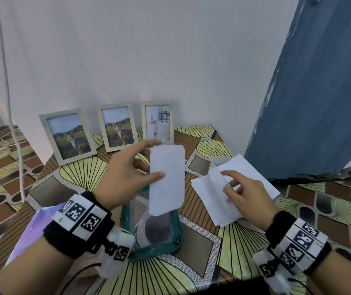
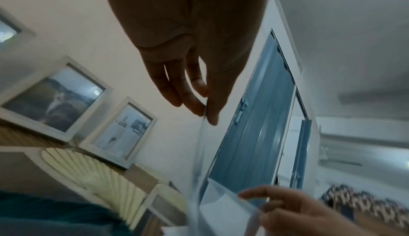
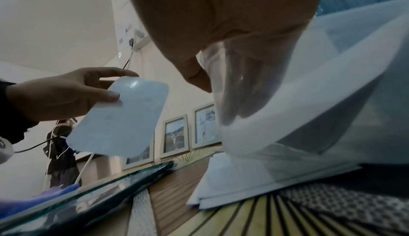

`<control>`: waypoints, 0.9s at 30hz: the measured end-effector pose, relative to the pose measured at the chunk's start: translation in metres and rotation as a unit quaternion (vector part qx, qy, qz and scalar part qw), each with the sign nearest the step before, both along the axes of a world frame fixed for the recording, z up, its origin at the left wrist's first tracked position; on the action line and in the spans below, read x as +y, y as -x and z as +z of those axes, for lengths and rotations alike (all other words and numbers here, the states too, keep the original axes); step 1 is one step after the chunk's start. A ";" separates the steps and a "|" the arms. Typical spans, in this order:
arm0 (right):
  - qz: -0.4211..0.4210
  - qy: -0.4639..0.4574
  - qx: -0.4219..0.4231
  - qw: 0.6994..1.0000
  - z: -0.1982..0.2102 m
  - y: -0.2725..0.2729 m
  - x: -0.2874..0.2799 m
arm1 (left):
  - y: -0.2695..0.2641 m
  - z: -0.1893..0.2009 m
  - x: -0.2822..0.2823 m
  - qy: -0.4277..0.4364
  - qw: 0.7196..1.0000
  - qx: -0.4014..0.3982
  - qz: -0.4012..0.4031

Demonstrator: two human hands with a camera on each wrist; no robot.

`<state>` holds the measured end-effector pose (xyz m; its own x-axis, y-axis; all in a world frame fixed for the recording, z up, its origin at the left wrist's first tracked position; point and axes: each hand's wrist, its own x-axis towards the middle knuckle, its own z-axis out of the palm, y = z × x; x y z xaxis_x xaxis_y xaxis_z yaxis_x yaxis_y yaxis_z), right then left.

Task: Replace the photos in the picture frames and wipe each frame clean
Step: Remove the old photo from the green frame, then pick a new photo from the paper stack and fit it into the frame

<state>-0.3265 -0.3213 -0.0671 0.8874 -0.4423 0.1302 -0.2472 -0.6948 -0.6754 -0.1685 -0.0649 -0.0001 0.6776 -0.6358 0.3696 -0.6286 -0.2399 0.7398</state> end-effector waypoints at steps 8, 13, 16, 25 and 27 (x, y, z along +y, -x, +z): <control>-0.037 -0.099 -0.065 0.992 0.004 0.008 -0.021 | -0.017 -0.032 -0.084 -0.062 0.987 0.145 0.010; -0.037 -0.140 -0.083 0.986 0.009 0.012 -0.028 | -0.022 -0.062 -0.126 -0.151 0.972 0.178 0.017; -0.033 -0.142 -0.079 0.986 0.008 0.012 -0.028 | -0.019 -0.071 -0.143 -0.190 0.964 0.184 0.008; 0.007 -0.012 0.010 1.000 -0.003 0.006 -0.008 | -0.019 -0.086 -0.157 -0.284 0.953 0.100 0.025; 0.026 0.042 0.037 0.998 -0.006 0.008 0.000 | -0.021 -0.086 -0.152 -0.289 0.951 0.111 0.024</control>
